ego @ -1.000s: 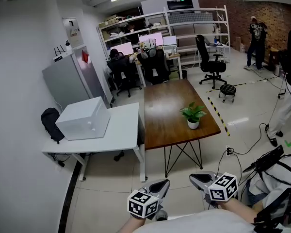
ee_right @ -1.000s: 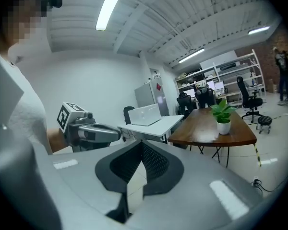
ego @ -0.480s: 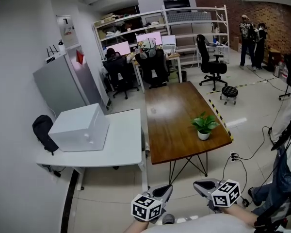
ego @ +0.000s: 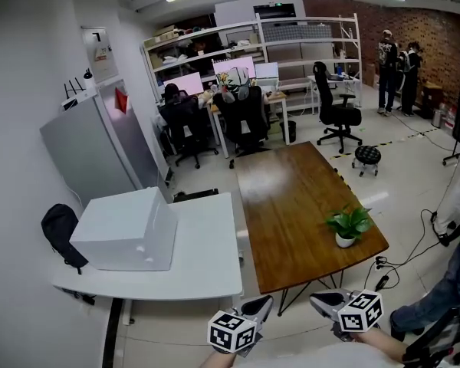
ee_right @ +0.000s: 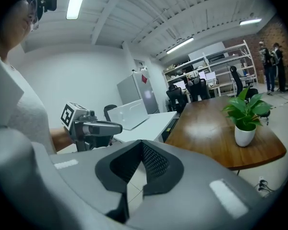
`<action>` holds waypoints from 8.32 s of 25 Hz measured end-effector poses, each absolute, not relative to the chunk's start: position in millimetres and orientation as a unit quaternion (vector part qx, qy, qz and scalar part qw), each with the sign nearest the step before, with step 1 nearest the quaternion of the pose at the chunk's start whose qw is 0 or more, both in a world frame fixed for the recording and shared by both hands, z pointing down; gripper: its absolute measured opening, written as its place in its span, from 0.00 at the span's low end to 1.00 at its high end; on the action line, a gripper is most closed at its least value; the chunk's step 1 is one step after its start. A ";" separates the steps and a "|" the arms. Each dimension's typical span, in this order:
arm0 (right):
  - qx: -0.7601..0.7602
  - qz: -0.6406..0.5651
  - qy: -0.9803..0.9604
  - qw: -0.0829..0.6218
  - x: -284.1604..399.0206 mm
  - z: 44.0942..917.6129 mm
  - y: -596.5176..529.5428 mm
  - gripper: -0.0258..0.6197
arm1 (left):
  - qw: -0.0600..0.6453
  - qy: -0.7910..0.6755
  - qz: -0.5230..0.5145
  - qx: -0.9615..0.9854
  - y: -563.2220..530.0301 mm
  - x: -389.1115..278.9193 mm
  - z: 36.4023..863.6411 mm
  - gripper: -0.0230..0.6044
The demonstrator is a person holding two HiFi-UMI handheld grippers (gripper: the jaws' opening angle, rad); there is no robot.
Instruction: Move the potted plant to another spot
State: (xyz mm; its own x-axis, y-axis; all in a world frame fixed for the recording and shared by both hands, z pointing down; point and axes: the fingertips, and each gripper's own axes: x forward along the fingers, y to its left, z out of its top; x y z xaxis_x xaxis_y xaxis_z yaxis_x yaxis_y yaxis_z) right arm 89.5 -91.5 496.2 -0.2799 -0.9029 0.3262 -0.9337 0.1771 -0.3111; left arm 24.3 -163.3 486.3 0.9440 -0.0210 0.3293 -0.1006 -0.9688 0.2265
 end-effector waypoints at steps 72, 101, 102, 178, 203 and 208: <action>0.721 0.226 -0.633 0.169 457.5 685.8 -209.3 0.83 | 0.143 -0.052 0.263 0.953 -245.7 196.0 557.5 0.03; 0.735 0.225 -0.616 0.173 476.3 711.8 -230.5 0.79 | 0.132 -0.054 0.281 0.949 -253.2 201.5 565.8 0.03; 0.735 0.226 -0.616 0.173 476.0 712.0 -230.7 0.79 | 0.132 -0.054 0.281 0.949 -253.2 201.5 565.7 0.03; 0.412 0.130 -0.867 0.249 -71.0 680.4 -528.7 0.78 | 0.245 -0.461 0.161 0.838 -308.4 -272.4 564.5 0.03; 0.415 0.137 -0.872 0.221 -79.3 687.9 -537.1 0.81 | 0.243 -0.449 0.167 0.844 -320.4 -286.2 569.6 0.03; 0.432 0.132 -0.865 0.218 -65.1 682.2 -530.3 0.82 | 0.240 -0.429 0.167 0.855 -328.0 -279.2 571.5 0.03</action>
